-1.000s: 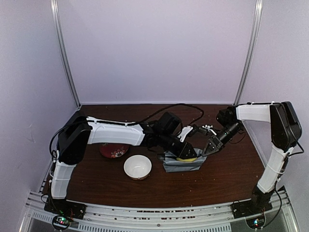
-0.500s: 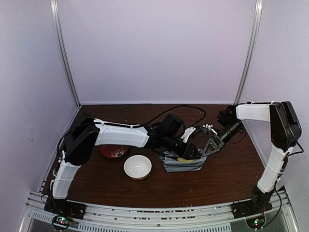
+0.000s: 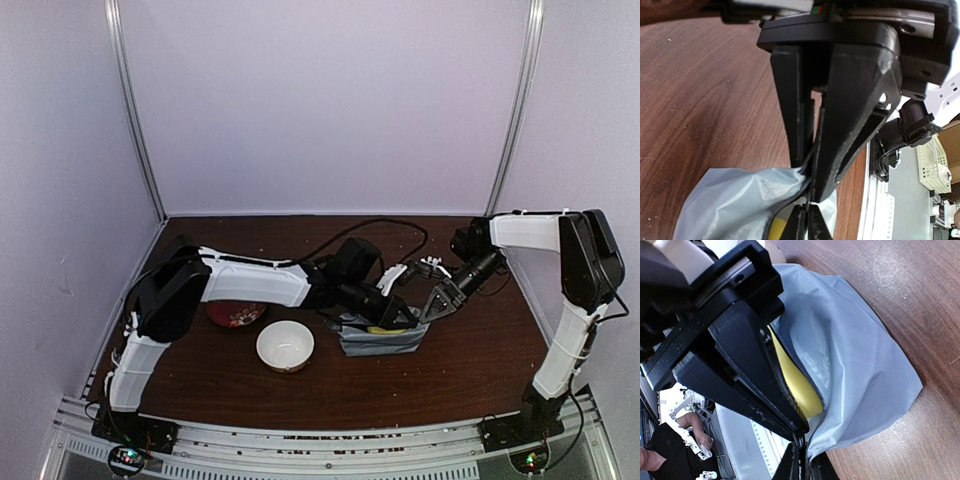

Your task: Sort the hair-cutting tools

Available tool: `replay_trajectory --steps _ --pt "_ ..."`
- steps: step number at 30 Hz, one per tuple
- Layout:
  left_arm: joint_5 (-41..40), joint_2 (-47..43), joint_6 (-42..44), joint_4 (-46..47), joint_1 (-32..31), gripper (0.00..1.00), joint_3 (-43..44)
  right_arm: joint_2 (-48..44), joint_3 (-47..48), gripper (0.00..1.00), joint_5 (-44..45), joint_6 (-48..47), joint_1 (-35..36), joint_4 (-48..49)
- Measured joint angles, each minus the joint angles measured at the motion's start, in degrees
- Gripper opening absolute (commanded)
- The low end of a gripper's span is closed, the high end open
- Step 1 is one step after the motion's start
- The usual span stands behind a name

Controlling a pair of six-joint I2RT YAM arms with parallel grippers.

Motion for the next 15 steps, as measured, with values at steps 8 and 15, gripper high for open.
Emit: replay_trajectory --steps 8,15 --pt "0.9 -0.8 0.2 4.2 0.6 0.0 -3.5 0.0 0.5 0.2 -0.5 0.0 -0.7 -0.3" --pt "0.4 -2.2 1.6 3.1 1.3 0.0 -4.2 0.0 0.7 0.0 -1.1 0.2 -2.2 -0.3"
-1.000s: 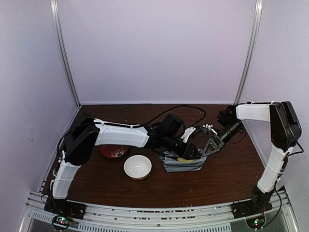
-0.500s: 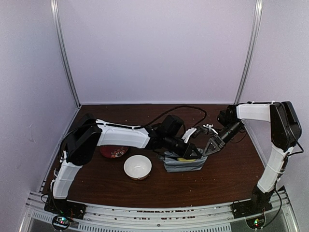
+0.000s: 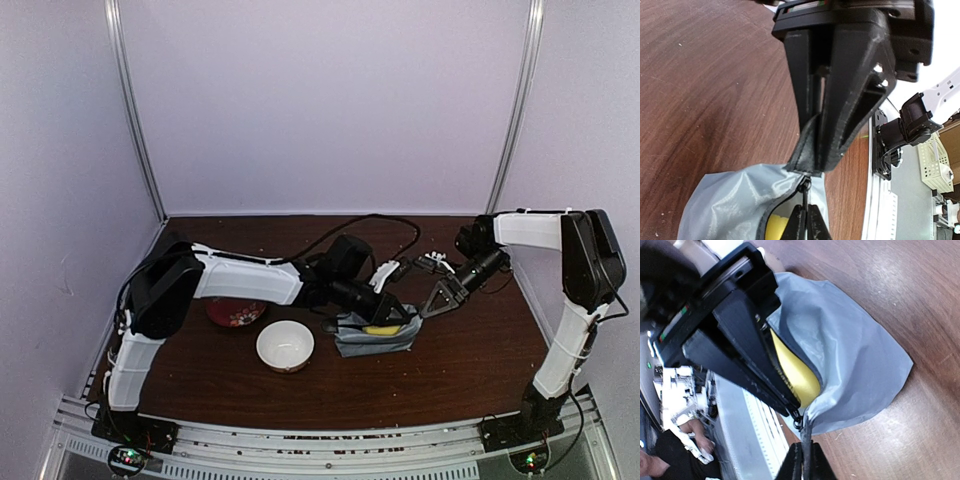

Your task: Sort the hair-cutting tools

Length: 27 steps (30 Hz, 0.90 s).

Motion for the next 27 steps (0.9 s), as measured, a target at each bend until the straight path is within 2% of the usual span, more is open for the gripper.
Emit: replay_trajectory --steps 7,22,27 --pt "-0.5 -1.1 2.5 -3.4 0.2 0.0 -0.1 0.0 0.0 0.0 -0.5 0.9 -0.2 0.2" --pt "-1.2 -8.2 15.8 -28.2 2.8 0.0 0.3 -2.2 -0.9 0.0 0.7 4.4 -3.8 3.3" --pt "-2.2 -10.5 18.8 -33.6 3.3 0.0 -0.8 -2.5 -1.1 0.0 1.1 5.0 -5.8 3.9"
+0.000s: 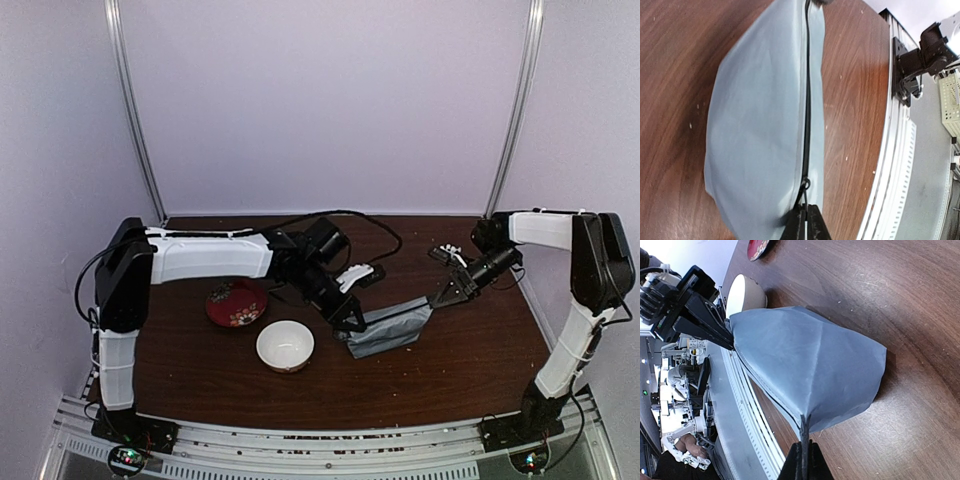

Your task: Sort the hair-cutting tools

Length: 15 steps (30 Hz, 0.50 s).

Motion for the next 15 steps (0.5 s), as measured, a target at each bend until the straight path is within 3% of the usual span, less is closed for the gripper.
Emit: replay_trajectory --steps 15 --pt "-1.7 -2.8 1.5 -3.0 0.7 0.0 -4.5 -1.7 -1.0 0.0 1.4 1.7 -0.4 1.7"
